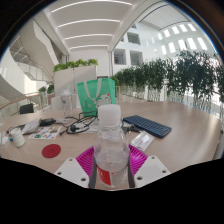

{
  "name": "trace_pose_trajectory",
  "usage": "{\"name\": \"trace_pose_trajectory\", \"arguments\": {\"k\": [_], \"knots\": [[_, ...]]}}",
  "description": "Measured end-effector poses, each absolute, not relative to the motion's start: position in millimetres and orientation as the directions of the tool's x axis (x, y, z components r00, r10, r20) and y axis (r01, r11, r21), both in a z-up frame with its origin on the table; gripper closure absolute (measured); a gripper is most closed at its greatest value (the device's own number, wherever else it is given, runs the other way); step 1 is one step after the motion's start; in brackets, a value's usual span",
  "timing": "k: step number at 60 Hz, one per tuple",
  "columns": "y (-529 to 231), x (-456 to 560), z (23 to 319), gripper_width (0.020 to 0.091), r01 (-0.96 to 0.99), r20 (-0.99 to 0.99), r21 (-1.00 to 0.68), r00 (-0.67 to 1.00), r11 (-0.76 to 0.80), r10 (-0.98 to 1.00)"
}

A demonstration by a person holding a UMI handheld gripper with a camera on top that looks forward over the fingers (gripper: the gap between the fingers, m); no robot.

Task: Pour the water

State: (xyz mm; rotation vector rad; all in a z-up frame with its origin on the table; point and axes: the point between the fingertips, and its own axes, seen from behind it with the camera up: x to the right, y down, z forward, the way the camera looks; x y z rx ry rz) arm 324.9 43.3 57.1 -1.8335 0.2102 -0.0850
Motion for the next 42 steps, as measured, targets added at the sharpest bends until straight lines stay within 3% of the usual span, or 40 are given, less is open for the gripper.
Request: {"name": "trace_pose_trajectory", "arguments": {"k": [5,8,13,21,26,30,33,38,42], "knots": [[45.6,327.1,54.4,0.0735,-0.124,-0.062,-0.946,0.976,-0.299,-0.208],[45.5,326.4,54.3,0.0747,-0.150,-0.079,-0.934,0.972,-0.324,-0.222],[51.8,321.8,79.4,0.0765,-0.142,-0.072,-0.937,0.973,-0.319,-0.220],[77.6,283.5,174.5,0.0767,0.001,0.050,-0.963,0.983,-0.268,-0.177],[100.0,239.6,240.6,0.0767,0.165,0.199,-0.957,0.972,-0.236,-0.127],[117.3,188.7,277.2,0.0769,0.345,0.369,-0.914,0.925,-0.212,-0.085],[130.5,149.2,288.5,0.0770,0.496,0.515,-0.843,0.855,-0.209,-0.050],[154.0,72.7,276.1,0.0769,0.730,0.742,-0.649,0.669,-0.212,0.034],[169.0,30.7,244.3,0.0769,0.881,0.883,-0.431,0.456,-0.194,0.107]]}}
